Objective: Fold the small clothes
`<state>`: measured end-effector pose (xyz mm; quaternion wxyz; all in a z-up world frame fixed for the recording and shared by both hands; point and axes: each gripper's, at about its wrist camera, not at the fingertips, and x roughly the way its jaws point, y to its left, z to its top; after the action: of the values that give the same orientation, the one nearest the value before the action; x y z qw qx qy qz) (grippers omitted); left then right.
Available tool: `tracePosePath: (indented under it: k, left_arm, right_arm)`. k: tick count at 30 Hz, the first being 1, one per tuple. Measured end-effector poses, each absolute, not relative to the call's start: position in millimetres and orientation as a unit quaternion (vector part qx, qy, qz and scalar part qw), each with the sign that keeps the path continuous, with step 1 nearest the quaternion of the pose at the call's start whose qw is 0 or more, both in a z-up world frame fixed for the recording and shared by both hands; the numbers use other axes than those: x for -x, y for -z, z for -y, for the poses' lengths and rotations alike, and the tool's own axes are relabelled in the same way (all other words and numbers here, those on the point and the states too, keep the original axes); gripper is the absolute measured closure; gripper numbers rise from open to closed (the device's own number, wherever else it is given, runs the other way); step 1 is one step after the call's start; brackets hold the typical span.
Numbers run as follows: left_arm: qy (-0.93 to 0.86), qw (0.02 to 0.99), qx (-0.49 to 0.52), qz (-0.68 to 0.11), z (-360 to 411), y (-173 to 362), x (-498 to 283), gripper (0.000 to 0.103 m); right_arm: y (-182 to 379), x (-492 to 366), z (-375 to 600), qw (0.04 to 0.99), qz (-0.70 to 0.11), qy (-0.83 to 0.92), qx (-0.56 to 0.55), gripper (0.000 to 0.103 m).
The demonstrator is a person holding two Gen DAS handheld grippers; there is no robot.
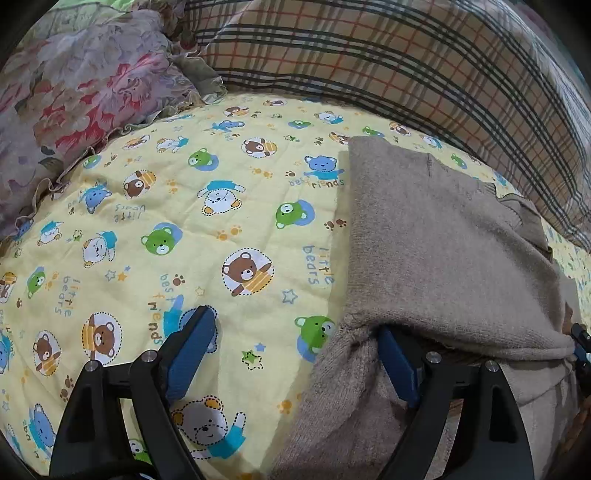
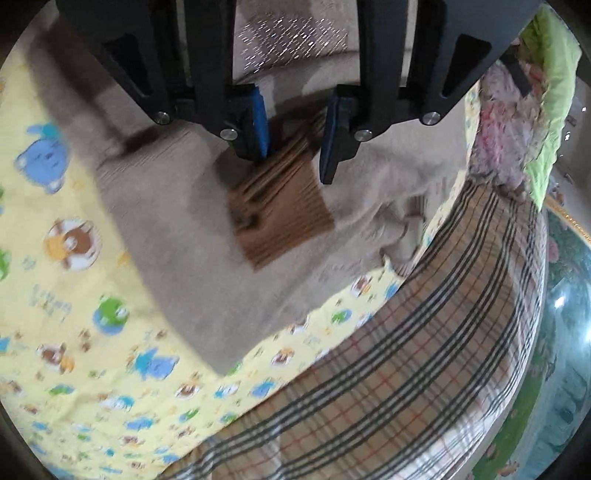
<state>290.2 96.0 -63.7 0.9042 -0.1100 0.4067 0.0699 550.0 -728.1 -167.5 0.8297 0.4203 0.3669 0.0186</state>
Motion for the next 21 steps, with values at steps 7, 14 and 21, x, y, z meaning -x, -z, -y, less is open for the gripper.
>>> tracePosePath:
  k: [7, 14, 21]
  left_arm:
    - [-0.072, 0.904, 0.106, -0.408, -94.3, 64.0, -291.1, 0.014]
    - [-0.080, 0.903, 0.119, -0.406, -98.4, 63.9, -288.0, 0.013]
    - [-0.089, 0.901, 0.139, -0.401, -103.5, 62.2, -280.1, 0.012]
  right_arm:
    - [134.4, -537.4, 727.3, 0.867, -0.355, -0.001, -0.350, 0.095]
    - [165.8, -544.1, 724.8, 0.845, -0.406, 0.000, -0.348, 0.087]
    - [148.1, -518.8, 729.8, 0.858, -0.394, 0.023, -0.328, 0.062]
